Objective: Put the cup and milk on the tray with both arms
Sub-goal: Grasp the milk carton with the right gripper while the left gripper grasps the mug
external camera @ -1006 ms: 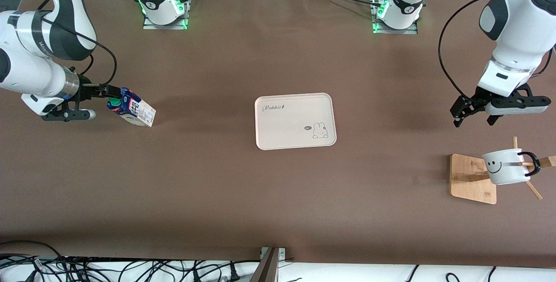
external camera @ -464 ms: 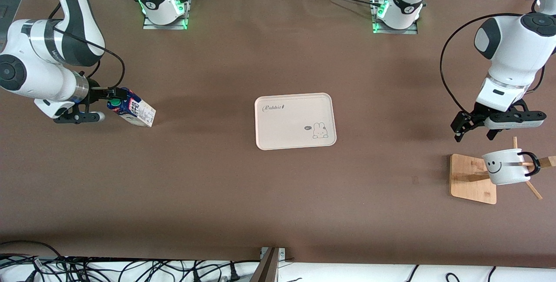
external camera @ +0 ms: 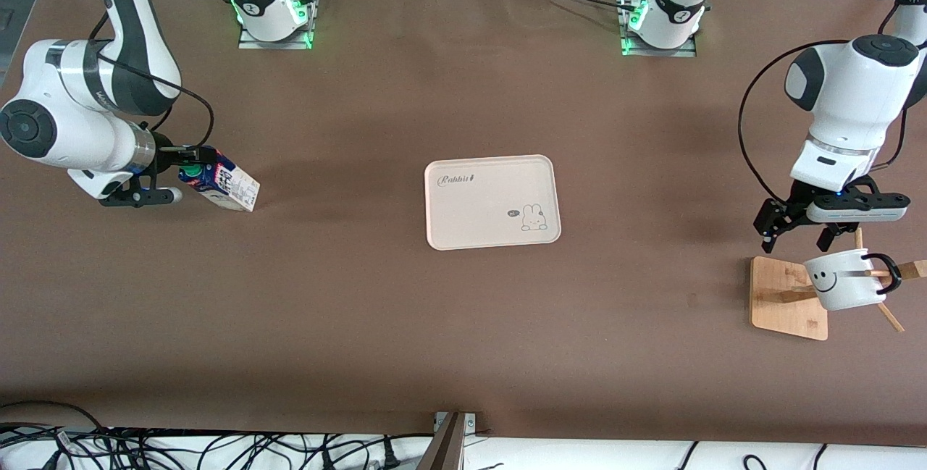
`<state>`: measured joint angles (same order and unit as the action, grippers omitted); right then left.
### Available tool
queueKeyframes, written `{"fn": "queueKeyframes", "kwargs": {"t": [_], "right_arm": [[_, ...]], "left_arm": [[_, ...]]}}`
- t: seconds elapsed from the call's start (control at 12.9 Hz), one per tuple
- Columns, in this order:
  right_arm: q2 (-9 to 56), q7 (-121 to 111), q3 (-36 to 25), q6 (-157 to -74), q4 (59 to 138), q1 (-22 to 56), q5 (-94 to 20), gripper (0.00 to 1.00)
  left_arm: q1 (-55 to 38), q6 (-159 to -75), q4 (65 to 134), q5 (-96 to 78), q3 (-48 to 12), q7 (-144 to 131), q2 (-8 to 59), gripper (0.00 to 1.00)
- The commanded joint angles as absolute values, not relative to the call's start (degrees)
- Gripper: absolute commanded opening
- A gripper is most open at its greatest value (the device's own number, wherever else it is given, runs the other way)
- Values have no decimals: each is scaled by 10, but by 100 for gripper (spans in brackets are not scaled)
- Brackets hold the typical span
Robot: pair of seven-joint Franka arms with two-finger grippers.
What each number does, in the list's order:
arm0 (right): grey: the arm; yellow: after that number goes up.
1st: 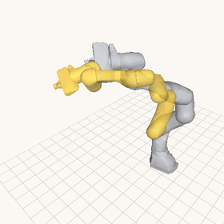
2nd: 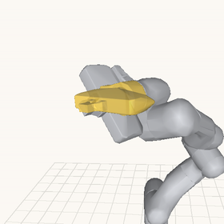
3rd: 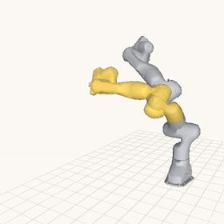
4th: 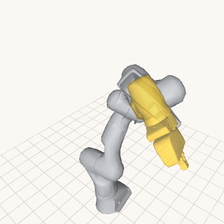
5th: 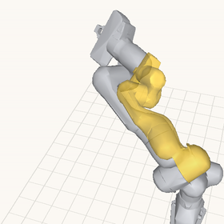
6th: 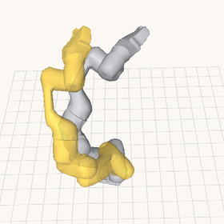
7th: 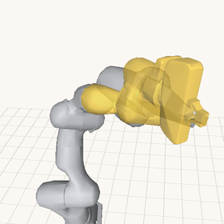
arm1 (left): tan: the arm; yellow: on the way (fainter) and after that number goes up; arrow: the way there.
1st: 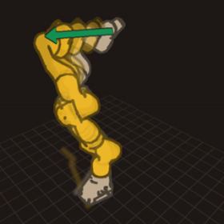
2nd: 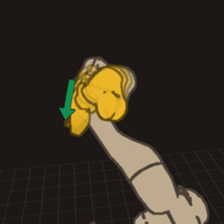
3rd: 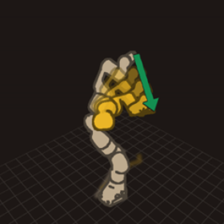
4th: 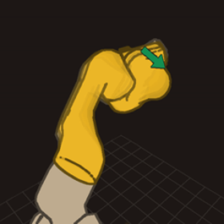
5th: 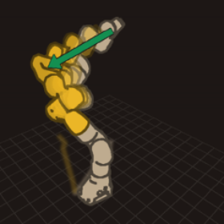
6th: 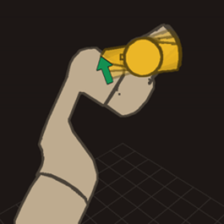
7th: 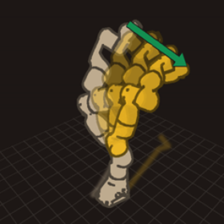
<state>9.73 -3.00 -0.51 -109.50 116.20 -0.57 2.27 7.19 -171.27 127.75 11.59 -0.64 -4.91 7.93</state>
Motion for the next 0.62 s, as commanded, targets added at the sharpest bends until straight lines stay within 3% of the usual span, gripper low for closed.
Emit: {"fn": "queueKeyframes", "kwargs": {"t": [0.0,0.15,0.23,0.39,0.46,0.54], "right_arm": [[93,-27,2,-1113,1179,-12,15,100],[95,-28,2,-1112,1179,-12,15,100],[95,-28,2,-1111,1179,-12,15,84],[94,-28,9,-1107,1179,-12,15,39],[94,-28,12,-1107,1179,-12,15,36],[93,-28,12,-1106,1177,-12,15,36]], "left_arm": [[76,-1745,1267,138,-2,-47,103,100],[76,-1759,1267,140,-2,-47,108,100],[76,-1767,1267,141,-2,-47,111,100],[77,-1782,1267,140,-2,-47,117,100],[78,-1782,1265,140,-2,-47,117,100],[78,-1782,1265,141,-1,-47,117,91]]}}
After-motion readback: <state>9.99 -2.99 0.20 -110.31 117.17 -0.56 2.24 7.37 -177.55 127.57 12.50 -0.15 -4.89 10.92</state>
